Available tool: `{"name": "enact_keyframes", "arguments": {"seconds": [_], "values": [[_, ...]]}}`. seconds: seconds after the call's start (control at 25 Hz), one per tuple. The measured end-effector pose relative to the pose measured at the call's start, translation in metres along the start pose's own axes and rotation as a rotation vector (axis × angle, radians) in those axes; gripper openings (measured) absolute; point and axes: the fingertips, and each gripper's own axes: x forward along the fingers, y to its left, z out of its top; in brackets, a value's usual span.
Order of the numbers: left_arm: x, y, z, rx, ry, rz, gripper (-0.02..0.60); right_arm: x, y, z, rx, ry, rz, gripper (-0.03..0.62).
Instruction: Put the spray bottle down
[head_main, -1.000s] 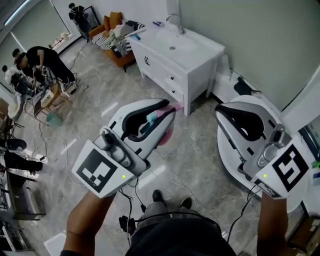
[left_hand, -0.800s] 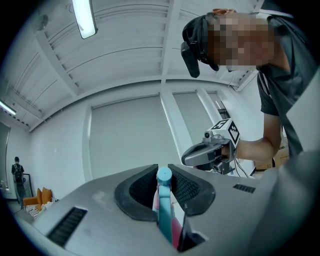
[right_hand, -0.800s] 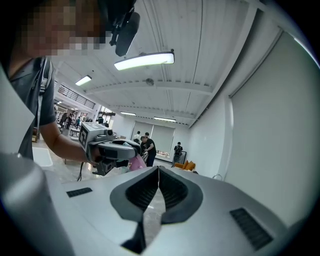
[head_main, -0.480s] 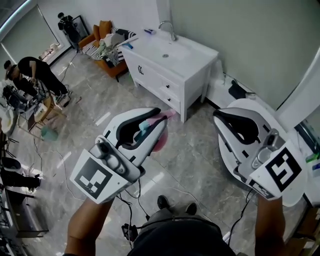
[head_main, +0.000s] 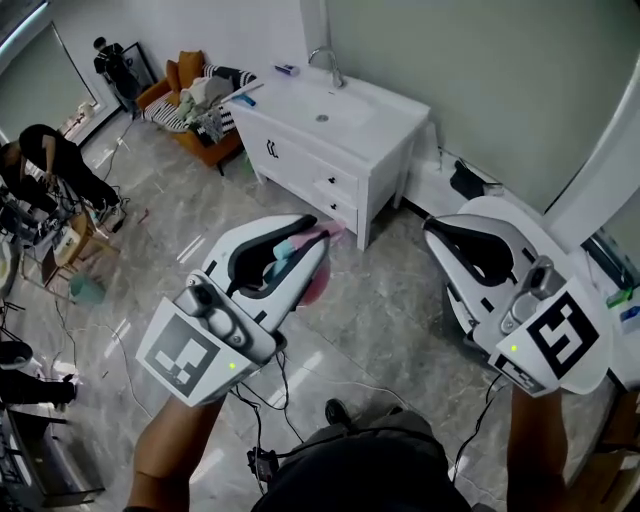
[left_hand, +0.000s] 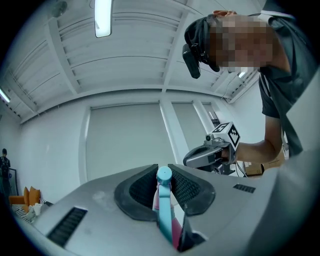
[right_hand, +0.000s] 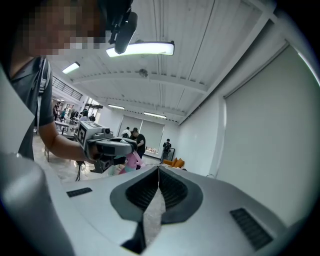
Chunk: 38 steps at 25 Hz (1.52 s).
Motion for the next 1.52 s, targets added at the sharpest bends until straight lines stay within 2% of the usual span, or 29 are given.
{"name": "enact_keyframes", "arguments": {"seconds": [0.36,0.6,0.76,0.88,1.04,1.24,1.52], "values": [[-0.014,0.019,-0.001,-0.009,-0.034,0.003,0.061,0.019,0.007,0.004,-0.011,0.01,-0.012,0.008],[-0.007,0.021,-0.004,-0.031,-0.023,0.02,0.061,0.021,-0.003,-0.004,-0.004,0.036,0.015,0.008],[-0.003,0.02,-0.011,-0.05,0.009,0.054,0.061,0.02,-0.012,-0.007,-0.006,0.0,0.024,0.008],[0.022,0.02,-0.022,-0.052,0.024,0.062,0.061,0.017,-0.036,-0.02,0.003,-0.002,0.035,0.008],[0.068,0.03,-0.024,-0.003,0.039,0.054,0.061,0.022,-0.081,-0.031,0.025,-0.007,0.062,0.008],[0.09,0.032,-0.022,0.018,0.067,0.091,0.061,0.022,-0.105,-0.039,0.032,-0.03,0.102,0.008],[0.125,0.04,-0.042,0.055,0.076,0.101,0.061,0.031,-0.138,-0.064,0.046,-0.036,0.151,0.008]]}}
